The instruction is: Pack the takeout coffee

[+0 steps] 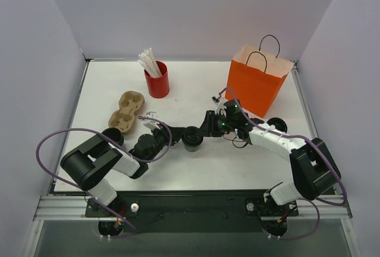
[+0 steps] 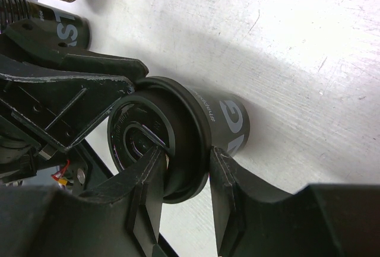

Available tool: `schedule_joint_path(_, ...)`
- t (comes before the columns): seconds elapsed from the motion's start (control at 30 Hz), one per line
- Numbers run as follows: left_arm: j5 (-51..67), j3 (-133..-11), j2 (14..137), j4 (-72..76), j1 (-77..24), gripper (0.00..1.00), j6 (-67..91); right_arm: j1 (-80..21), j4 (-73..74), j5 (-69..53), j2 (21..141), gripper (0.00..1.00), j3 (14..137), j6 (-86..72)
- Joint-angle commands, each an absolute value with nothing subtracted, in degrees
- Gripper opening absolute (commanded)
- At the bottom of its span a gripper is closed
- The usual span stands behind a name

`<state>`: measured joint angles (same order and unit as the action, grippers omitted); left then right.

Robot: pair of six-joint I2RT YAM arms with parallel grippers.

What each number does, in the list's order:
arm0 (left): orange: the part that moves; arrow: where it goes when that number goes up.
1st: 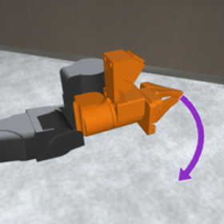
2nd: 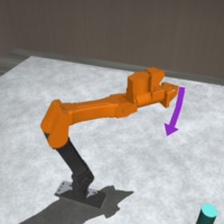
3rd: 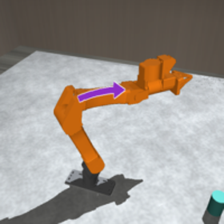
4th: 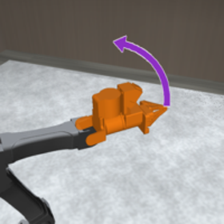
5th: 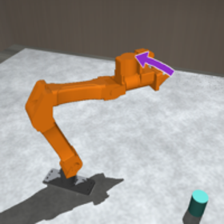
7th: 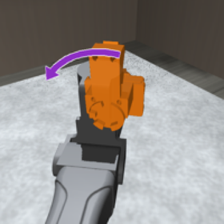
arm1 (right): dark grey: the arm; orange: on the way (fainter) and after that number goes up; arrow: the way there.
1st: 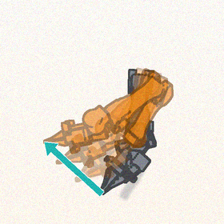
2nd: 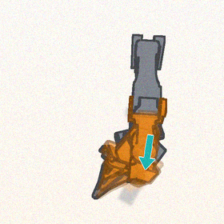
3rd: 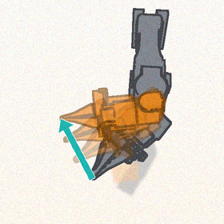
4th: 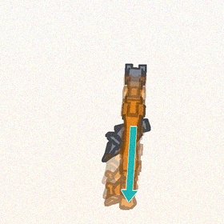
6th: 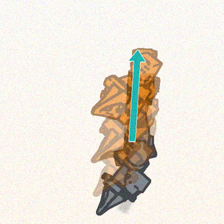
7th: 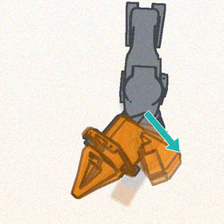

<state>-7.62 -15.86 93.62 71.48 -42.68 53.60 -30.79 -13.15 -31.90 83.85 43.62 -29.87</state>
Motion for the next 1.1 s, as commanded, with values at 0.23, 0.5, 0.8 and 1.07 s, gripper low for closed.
schedule_joint_path(0.23, -1.40, -13.54, 99.20, 40.51, -48.25, 0.31, 50.00, -31.55, -6.86, -23.91, 87.54, 0.14, 40.61, -26.19)
schedule_joint_path(0.5, -5.89, -15.73, 102.57, 38.06, -51.15, 0.35, 50.89, -31.46, -5.89, -23.29, 86.22, 0.14, 40.61, -25.93)
schedule_joint_path(0.8, 4.56, -20.56, 89.68, 31.91, -47.64, 0.46, 46.24, -31.29, -5.10, -24.52, 86.48, 0.14, 41.04, -24.61)
schedule_joint_path(1.07, 15.98, -28.82, 79.81, 22.06, -38.51, 0.51, 39.99, -31.29, -3.34, -25.49, 86.57, 0.14, 41.75, -23.47)
